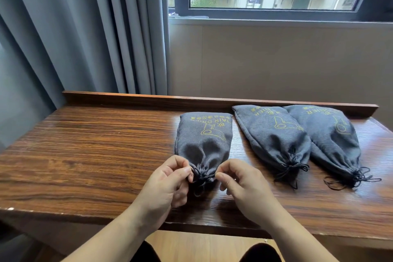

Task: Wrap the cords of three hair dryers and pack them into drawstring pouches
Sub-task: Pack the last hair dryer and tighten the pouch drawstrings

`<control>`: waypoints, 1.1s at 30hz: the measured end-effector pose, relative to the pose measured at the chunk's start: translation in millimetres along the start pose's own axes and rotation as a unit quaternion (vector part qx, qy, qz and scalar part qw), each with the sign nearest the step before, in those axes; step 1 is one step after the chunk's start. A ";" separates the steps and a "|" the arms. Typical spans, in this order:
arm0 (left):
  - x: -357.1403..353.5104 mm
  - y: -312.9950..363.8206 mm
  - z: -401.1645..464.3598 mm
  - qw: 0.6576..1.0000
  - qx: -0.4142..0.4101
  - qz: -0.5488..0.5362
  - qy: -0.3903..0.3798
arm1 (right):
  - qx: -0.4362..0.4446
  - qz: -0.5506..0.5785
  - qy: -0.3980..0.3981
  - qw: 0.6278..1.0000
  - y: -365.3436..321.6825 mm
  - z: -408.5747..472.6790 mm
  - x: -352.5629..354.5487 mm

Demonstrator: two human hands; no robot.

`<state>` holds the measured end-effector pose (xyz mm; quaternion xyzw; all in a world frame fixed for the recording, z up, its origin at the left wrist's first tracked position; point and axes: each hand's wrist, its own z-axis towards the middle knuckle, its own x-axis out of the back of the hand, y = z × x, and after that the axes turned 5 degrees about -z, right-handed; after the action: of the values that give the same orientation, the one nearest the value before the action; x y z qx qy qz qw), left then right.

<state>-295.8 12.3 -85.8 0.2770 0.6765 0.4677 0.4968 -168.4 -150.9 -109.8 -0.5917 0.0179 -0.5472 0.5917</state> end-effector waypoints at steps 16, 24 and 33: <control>-5.4 0.9 -1.0 0.946 -0.147 0.289 -0.012 | 0.077 -0.093 0.044 0.992 -5.2 5.4 4.5; 5.0 0.2 -7.5 0.984 -0.067 0.158 -0.049 | 0.036 -0.041 0.051 0.997 5.8 7.2 5.3; 4.0 -3.0 -9.8 0.907 -0.119 0.402 -0.037 | 0.013 0.091 -0.033 0.995 -6.6 -1.5 3.8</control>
<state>-306.0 10.9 -89.5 0.4815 0.4280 0.6944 0.3204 -172.1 -152.4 -103.2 -0.5973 0.0455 -0.4715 0.6472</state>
